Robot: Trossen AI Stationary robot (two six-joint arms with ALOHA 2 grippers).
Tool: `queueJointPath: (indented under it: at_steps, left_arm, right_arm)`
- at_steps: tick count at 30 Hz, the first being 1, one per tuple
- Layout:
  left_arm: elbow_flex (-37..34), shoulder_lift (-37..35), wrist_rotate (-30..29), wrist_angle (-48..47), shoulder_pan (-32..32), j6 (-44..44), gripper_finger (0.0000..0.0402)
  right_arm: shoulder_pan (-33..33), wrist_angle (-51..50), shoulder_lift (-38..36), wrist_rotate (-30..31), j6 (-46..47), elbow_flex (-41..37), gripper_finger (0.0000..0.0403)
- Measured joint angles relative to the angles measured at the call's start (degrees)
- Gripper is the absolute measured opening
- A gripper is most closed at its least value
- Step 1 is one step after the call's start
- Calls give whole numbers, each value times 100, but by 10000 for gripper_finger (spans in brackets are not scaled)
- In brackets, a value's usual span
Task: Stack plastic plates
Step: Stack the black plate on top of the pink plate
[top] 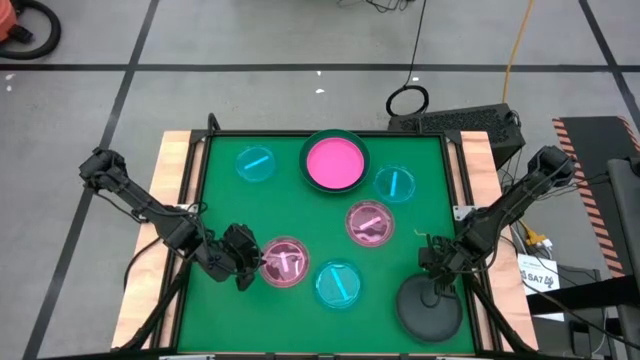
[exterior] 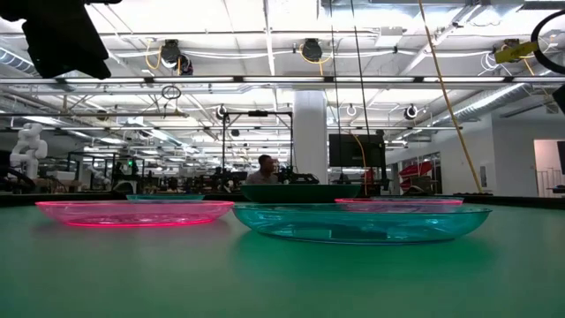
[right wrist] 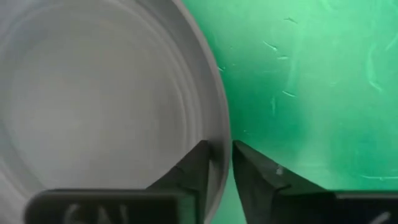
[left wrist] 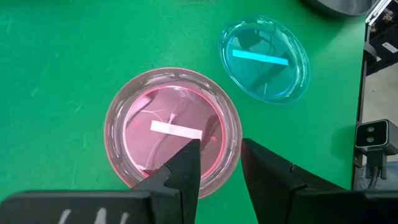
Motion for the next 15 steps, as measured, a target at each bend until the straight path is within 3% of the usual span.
queueJointPath:
  at_steps: [5, 15]
  left_arm:
    - [0, 0, 0, -2, 0, 66, 119]
    - [4, 0, 0, -5, 0, 161, 120]
  right_arm:
    - [0, 272, -2, -17, -22, 0, 10]
    - [-2, 714, 4, 5, 963, 37, 5]
